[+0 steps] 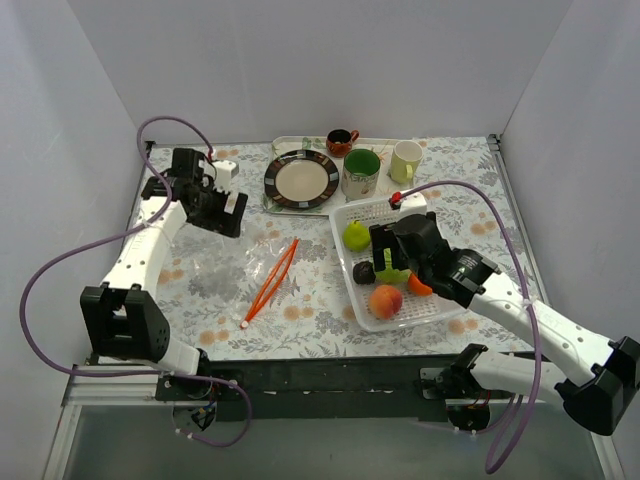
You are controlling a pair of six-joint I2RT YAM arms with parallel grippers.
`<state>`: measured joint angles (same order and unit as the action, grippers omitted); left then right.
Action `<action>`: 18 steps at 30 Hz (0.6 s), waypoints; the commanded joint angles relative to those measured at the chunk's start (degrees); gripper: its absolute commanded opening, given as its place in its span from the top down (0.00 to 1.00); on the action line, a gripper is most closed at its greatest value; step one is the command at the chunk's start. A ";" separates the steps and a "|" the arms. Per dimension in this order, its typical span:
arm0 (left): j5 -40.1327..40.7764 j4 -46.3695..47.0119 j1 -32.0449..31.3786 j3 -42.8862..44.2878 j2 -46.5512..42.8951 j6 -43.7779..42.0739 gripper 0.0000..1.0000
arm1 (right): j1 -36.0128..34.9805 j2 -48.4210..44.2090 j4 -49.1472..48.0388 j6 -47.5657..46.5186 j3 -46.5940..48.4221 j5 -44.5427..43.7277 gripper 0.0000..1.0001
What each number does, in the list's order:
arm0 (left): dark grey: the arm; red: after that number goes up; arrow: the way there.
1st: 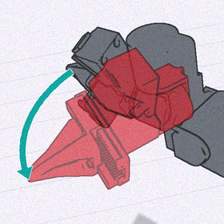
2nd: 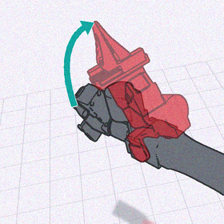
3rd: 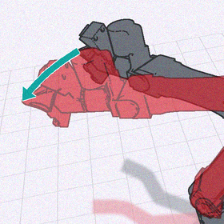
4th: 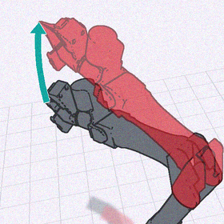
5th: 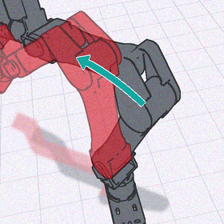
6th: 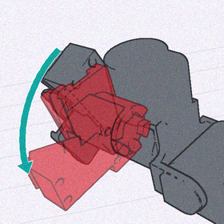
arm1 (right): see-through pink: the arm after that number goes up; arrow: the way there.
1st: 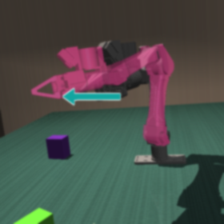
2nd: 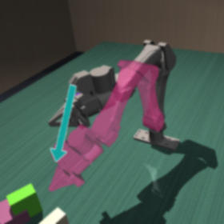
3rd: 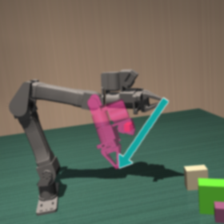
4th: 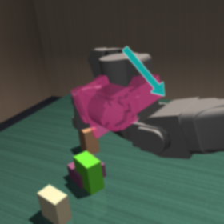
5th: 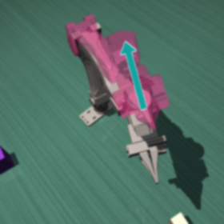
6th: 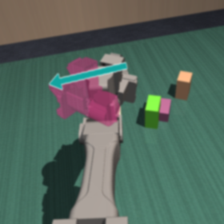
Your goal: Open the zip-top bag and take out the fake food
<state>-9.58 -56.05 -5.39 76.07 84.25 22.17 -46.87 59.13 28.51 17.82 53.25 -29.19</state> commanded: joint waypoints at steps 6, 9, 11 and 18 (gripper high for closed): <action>-16.68 -9.23 -1.02 8.23 -6.37 -0.45 0.02 | 0.20 -7.44 -0.21 0.10 0.63 12.83 0.02; -18.90 -10.66 -3.75 0.00 -6.73 -2.92 0.02 | 0.12 -10.69 -1.35 0.54 -0.96 15.29 0.02; -16.01 -10.31 -5.50 -5.21 -6.47 -3.98 0.02 | 0.20 -12.02 -1.62 0.81 -1.40 15.13 0.02; -5.29 -0.39 -6.83 -21.31 -6.38 -5.39 0.02 | 0.20 -11.85 0.49 0.46 0.62 15.56 0.02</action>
<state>-20.80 -61.12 -12.12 58.65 78.91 18.63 -46.87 46.65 29.54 18.09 52.29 -15.44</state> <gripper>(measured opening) 0.982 0.983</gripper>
